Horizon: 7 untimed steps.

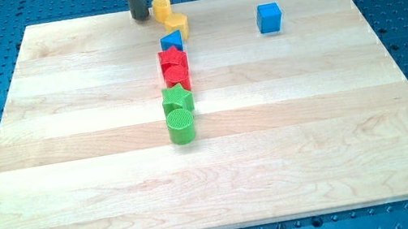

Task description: Push the yellow blocks to the top of the triangle

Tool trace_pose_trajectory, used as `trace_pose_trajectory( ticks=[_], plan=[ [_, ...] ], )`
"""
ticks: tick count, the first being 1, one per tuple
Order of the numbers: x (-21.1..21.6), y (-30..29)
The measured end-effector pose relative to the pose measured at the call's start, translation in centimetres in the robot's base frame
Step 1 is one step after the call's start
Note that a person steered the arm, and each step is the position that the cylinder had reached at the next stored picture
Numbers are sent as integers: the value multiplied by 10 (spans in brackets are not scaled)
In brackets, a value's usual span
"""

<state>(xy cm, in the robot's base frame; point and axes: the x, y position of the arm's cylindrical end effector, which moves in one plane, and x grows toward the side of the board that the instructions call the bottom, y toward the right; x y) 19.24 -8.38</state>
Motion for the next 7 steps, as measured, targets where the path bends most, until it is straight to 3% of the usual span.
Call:
trace_pose_trajectory(
  ticks=[4,5,6,7],
  plan=[
    [0,44],
    [0,18],
    [80,-17],
    [200,-26]
  ],
)
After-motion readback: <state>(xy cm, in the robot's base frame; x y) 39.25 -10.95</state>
